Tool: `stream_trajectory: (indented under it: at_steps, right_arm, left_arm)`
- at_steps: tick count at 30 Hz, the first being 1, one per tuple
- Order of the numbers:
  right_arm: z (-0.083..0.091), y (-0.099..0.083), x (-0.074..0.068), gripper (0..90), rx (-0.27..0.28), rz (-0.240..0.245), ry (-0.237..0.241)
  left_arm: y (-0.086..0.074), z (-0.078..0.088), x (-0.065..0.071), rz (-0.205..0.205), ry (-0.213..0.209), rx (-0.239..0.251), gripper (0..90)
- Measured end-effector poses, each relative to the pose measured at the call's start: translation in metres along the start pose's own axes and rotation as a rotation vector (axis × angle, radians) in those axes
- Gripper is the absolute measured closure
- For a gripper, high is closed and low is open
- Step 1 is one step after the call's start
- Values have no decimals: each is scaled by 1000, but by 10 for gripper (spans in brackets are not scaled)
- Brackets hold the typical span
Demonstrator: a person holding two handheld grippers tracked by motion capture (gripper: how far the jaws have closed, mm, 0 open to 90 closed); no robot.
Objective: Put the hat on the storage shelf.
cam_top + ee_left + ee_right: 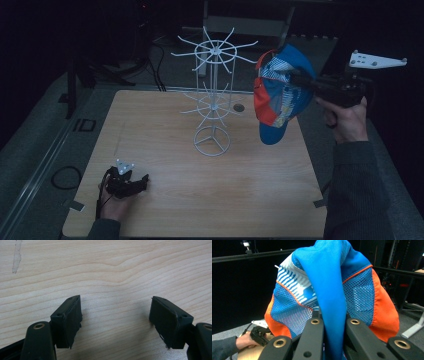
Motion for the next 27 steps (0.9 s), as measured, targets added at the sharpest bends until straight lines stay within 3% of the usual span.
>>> stream_trajectory:
  at_steps: [14,27]
  right_arm:
    - [-26,-3,-3,889,-10,0,35]
    - [-47,-23,8,886,6,-62,53]
  left_arm:
    - [0,0,0,-1,-1,-1,267]
    - [0,0,0,0,-1,0,267]
Point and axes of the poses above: each handheld gripper's, and its own axes: z roughly backward along the jaws, y roughly out of its top, x roughly to its right, the point moved 4 cm from there along -z, roughly forward along the jaws, and after that the axes turned 6 degrees about -z, right-handed, at the moved point
